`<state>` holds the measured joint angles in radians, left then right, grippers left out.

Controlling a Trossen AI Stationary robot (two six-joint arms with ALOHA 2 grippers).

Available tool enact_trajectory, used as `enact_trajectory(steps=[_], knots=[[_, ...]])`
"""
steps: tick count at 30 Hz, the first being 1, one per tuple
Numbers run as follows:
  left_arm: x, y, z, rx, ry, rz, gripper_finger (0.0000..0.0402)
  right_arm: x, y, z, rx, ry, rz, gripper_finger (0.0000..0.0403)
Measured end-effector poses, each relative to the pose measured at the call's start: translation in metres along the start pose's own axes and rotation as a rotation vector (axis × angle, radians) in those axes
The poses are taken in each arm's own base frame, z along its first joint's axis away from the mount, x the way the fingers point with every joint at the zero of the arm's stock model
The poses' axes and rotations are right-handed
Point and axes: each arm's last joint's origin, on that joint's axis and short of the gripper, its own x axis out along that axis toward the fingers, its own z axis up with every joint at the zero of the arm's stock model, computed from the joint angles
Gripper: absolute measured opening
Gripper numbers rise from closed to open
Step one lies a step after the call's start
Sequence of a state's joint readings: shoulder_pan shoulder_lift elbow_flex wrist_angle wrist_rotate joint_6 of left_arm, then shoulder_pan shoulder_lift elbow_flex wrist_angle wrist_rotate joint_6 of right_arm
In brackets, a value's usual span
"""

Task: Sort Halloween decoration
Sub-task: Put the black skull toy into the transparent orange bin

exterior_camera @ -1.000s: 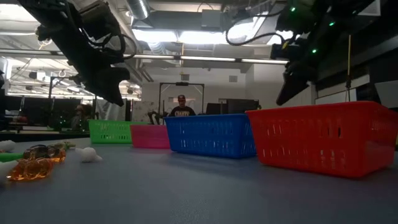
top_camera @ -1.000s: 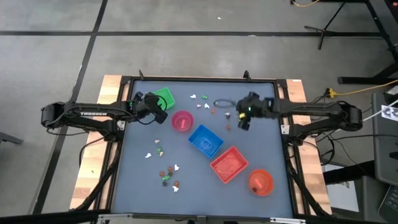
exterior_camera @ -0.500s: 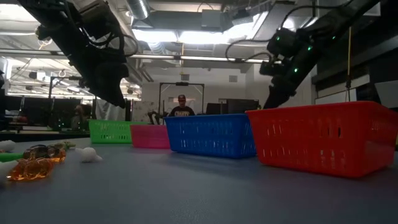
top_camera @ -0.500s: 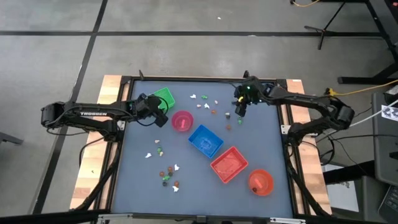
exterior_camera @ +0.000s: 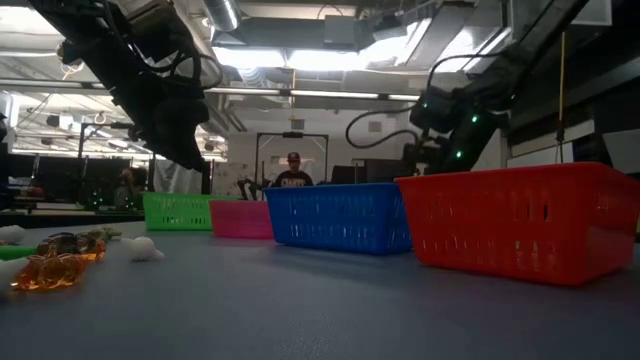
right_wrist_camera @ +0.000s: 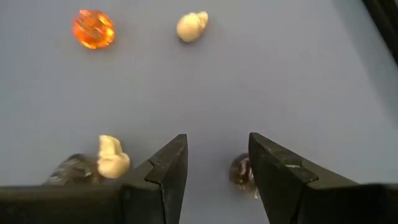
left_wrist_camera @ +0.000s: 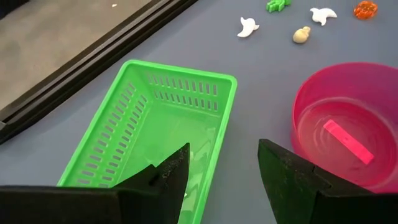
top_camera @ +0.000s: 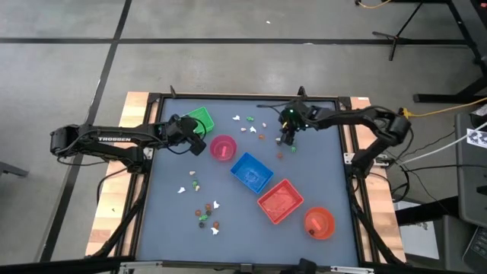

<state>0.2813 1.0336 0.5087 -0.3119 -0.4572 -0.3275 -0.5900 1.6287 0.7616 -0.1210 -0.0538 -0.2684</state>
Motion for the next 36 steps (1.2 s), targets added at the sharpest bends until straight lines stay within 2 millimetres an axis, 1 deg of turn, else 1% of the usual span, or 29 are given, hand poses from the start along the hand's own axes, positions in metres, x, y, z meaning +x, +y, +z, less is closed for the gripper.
enact_trajectory(steps=[5,14,20,26,36], knots=[[0.0,0.0,0.0,0.0,0.0,0.0,0.0174,0.0046,0.0001,-0.0025,-0.002,0.024,-0.009,0.017],[0.0,0.0,0.0,-0.001,0.0,0.0,0.0174,0.0043,-0.0035,-0.0041,-0.056,0.069,-0.136,0.017],[0.0,0.0,-0.0001,-0.001,0.001,0.001,0.0174,0.0042,-0.0026,-0.0061,-0.053,0.087,-0.118,0.017],[0.0,0.0,-0.0001,-0.001,0.001,0.001,0.0174,0.0035,-0.0014,-0.0096,-0.001,0.123,-0.102,0.017],[0.0,0.0,-0.0001,-0.001,0.0,0.0,0.0174,0.0035,-0.0011,-0.0099,0.003,0.119,-0.074,0.0165]])
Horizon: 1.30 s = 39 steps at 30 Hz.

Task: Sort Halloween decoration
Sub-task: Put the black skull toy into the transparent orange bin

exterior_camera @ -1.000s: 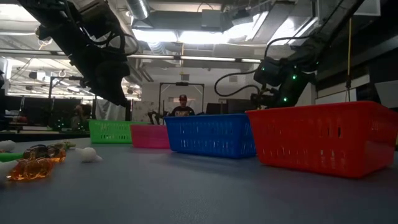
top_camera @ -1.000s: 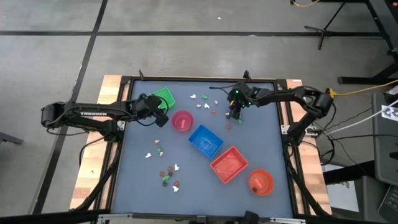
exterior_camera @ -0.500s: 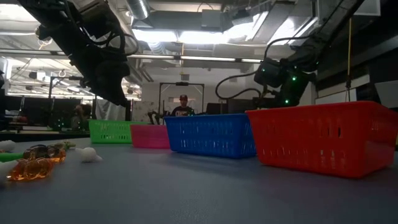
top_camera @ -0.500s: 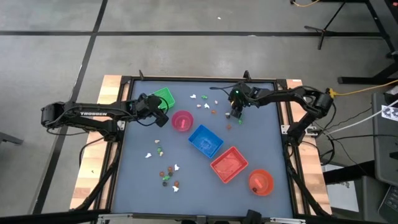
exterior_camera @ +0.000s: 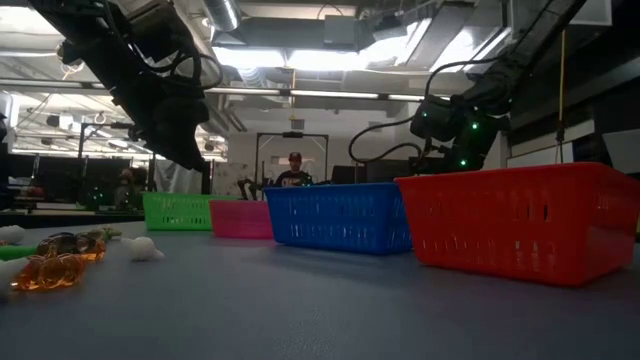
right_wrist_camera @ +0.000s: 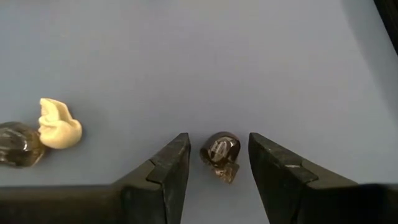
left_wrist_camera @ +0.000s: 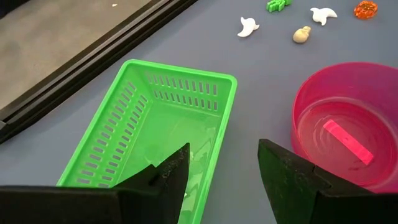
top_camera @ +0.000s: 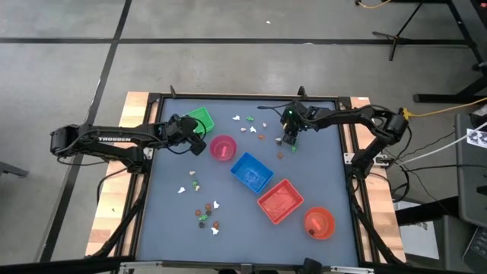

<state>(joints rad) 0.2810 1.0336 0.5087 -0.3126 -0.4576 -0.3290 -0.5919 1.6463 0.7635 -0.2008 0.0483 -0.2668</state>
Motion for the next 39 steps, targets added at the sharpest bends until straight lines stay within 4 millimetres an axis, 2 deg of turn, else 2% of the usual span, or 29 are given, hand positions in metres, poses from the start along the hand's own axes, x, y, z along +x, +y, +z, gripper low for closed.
enact_trajectory(steps=[9,12,20,28,34,39], knots=[[0.0,0.0,0.0,0.0,0.0,0.0,0.0174,0.0,0.001,0.0,-0.001,-0.001,0.016,0.0086],[0.0,0.0,0.0,0.0,0.0,0.0,0.0174,0.0,0.001,0.0,-0.001,-0.001,0.017,0.0072],[0.0,0.0,0.0,0.0,0.0,0.0,0.0174,0.0,0.002,0.0,-0.002,-0.005,0.035,0.0088],[0.0,0.0,0.0,0.0,0.0,0.0,0.0174,-0.003,0.001,0.004,-0.003,0.027,0.054,0.0076],[0.0,0.0,0.0,0.0,0.0,0.0,0.0174,-0.021,-0.004,0.021,-0.008,0.132,0.089,0.0077],[0.0,0.0,0.0,0.0,0.0,0.0,0.0174,-0.045,-0.009,0.04,-0.003,0.203,0.17,0.0077]])
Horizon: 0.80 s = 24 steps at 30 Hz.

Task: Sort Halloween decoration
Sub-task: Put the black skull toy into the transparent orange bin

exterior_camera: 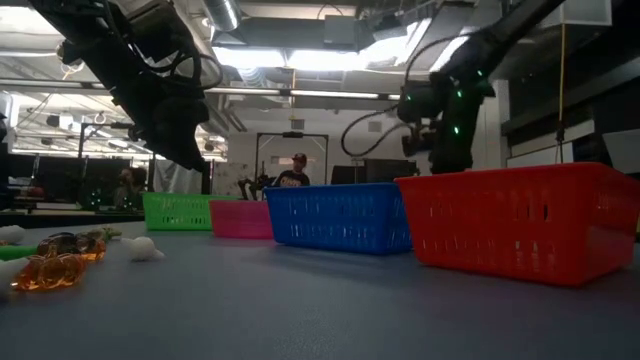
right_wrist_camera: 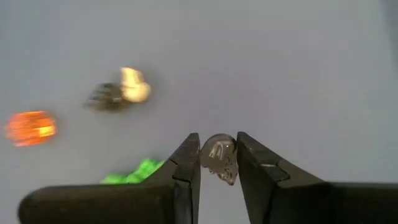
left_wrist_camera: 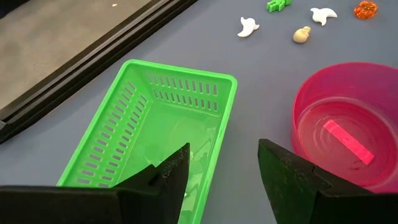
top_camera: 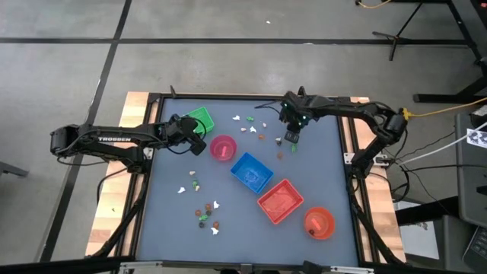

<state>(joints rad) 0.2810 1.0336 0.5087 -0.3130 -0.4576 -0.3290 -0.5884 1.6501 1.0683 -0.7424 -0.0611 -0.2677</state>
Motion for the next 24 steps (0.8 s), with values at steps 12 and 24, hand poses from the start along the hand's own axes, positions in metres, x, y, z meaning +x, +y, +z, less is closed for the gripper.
enact_trajectory(steps=[12,24], knots=[[0.0,0.0,0.0,0.0,0.001,-0.005,0.0174,-0.056,0.025,0.013,0.118,0.058,0.652,0.0078],[0.0,0.0,0.0,0.0,0.002,-0.006,0.0174,-0.061,0.132,-0.001,-0.112,0.362,0.713,0.0078]])
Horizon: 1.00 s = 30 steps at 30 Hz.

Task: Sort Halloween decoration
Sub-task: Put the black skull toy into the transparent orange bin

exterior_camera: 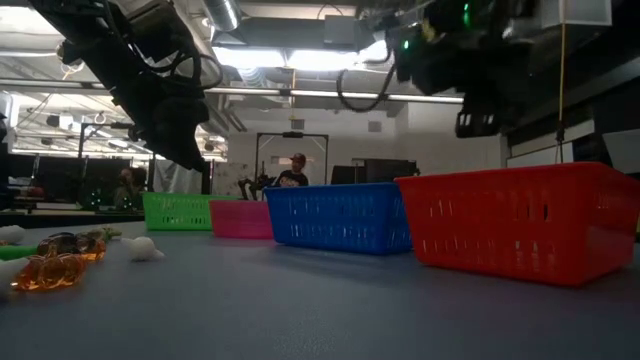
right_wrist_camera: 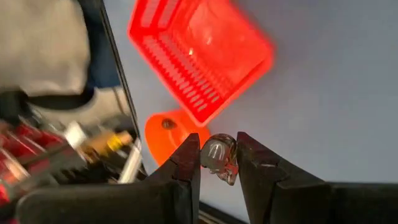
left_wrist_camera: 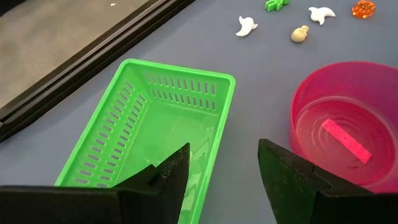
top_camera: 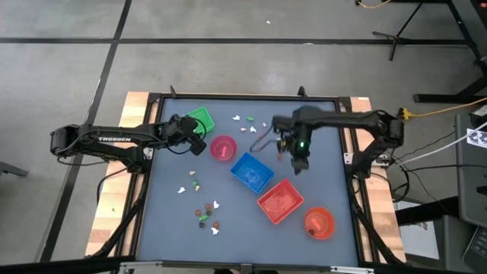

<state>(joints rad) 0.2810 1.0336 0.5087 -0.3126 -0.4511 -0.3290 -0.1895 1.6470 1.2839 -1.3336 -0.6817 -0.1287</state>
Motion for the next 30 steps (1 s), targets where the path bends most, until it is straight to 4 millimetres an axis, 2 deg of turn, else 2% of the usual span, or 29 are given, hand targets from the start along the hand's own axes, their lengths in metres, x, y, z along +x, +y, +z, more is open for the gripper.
enact_trajectory(steps=[6,14,24,30], knots=[[0.0,0.0,0.0,0.0,0.0,0.0,0.0174,0.039,0.043,-0.005,-0.081,0.141,-0.152,0.0078],[0.0,0.0,0.0,0.0,0.0,-0.001,0.0174,0.078,0.087,-0.022,-0.103,0.239,-0.274,0.0078],[0.0,0.0,0.0,0.0,0.0,-0.001,0.0174,0.117,0.131,-0.053,-0.111,0.293,-0.384,0.0078],[0.0,0.0,0.0,0.0,0.0,-0.001,0.0174,0.135,0.151,-0.066,-0.145,0.257,-0.396,0.0078]])
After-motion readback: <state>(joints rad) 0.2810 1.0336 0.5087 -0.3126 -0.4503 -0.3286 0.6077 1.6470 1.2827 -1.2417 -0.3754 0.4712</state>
